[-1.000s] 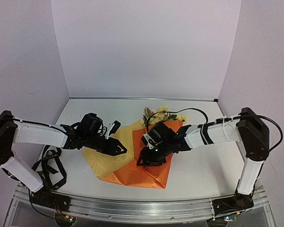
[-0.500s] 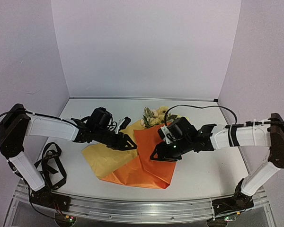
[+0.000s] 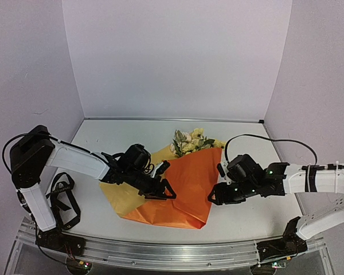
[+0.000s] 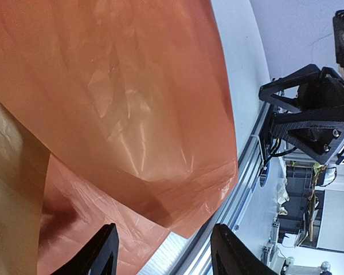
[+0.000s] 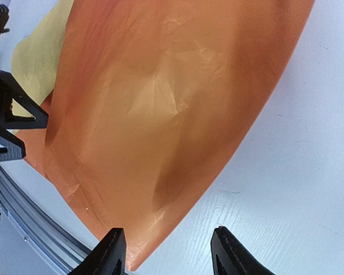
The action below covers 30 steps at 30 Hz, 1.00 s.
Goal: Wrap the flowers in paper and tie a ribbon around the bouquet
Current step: Press the fold line of the 2/3-folded wrapping paper.
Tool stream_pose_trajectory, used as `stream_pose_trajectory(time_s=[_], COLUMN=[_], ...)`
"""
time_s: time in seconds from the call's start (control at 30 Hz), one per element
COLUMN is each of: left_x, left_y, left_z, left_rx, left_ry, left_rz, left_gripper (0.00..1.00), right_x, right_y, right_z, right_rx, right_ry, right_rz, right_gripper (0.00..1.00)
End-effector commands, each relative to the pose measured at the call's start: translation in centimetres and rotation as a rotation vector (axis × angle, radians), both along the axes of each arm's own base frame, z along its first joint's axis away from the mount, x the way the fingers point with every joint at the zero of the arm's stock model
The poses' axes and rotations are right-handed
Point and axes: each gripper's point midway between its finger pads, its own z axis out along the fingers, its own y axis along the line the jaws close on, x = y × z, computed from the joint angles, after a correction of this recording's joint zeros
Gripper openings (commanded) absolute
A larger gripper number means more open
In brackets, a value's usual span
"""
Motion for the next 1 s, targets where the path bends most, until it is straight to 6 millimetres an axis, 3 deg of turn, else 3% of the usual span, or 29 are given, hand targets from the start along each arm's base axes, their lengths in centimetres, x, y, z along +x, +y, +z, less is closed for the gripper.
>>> stream_pose_trajectory(time_s=[0.0, 0.23, 0.5, 0.6, 0.8, 0.97], left_x=[0.7, 0.0, 0.0, 0.1, 0.5, 1.1], left_y=[-1.5, -3.1, -3.6, -3.8, -3.6, -2.6], left_z=[1.3, 1.4, 0.9, 1.2, 1.7, 1.6], left_rx=[-0.043, -0.077, -0.071, -0.080, -0.069, -0.019], left_ry=[0.018, 0.047, 0.066, 0.059, 0.020, -0.028], left_rz=[0.046, 0.023, 0.026, 0.023, 0.027, 0.064], left_gripper=[0.58, 0.57, 0.46, 0.37, 0.01, 0.00], right_x=[0.6, 0.8, 1.5, 1.6, 2.1, 2.1], right_y=[-1.9, -2.4, -2.5, -2.5, -1.4, 1.1], right_z=[-0.4, -0.8, -0.8, -0.8, -0.7, -0.5], right_rx=[-0.048, -0.047, -0.012, -0.003, 0.048, 0.139], right_ry=[-0.042, -0.044, -0.053, -0.052, -0.037, 0.027], right_rz=[-0.045, -0.075, -0.119, -0.127, -0.135, -0.100], right_gripper=[0.54, 0.55, 0.58, 0.58, 0.57, 0.39])
